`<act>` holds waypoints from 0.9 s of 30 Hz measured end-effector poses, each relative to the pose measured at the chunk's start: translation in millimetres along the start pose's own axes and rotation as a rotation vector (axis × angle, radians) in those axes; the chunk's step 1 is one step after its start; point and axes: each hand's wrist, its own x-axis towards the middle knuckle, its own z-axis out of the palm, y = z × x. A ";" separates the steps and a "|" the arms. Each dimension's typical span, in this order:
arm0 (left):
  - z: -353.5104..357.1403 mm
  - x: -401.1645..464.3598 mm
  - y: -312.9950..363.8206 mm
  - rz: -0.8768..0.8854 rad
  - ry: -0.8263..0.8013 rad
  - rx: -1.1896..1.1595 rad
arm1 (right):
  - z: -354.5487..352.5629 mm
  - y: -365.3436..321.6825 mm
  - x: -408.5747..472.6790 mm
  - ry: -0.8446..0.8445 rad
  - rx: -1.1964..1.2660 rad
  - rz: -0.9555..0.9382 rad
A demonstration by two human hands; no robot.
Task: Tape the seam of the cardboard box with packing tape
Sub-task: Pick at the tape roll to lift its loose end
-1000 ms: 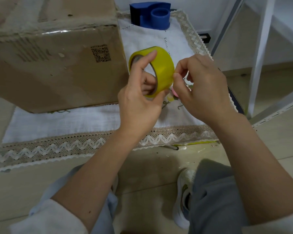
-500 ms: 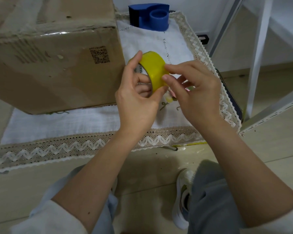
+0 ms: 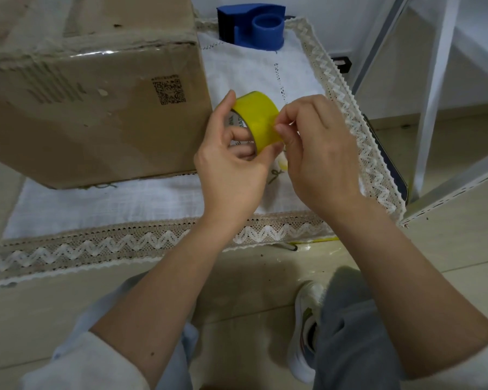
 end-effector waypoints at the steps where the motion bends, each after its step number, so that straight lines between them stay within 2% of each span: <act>1: 0.3 0.6 -0.1 -0.021 -0.001 -0.013 | 0.3 -0.4 -0.2 -0.004 -0.013 -0.004; 4: 0.7 1.3 0.7 -0.047 -0.010 -0.016 | 1.5 0.0 -1.1 -0.037 0.015 0.041; 9: -1.3 -0.3 2.7 -0.057 -0.032 -0.026 | -1.3 2.2 0.5 -0.109 0.226 0.153; 11: -1.9 -0.7 2.8 -0.057 -0.037 -0.030 | -1.5 3.4 0.7 -0.123 0.242 0.122; 18: 0.1 -2.9 5.6 -0.020 -0.065 -0.008 | 0.0 10.9 0.3 0.044 0.191 0.042; 24: -0.7 -0.7 5.6 -0.032 -0.056 -0.020 | -1.4 6.3 -1.1 0.037 0.123 -0.017; 27: -1.2 0.0 5.0 -0.028 -0.051 -0.020 | -1.5 5.1 -2.1 0.021 0.159 0.015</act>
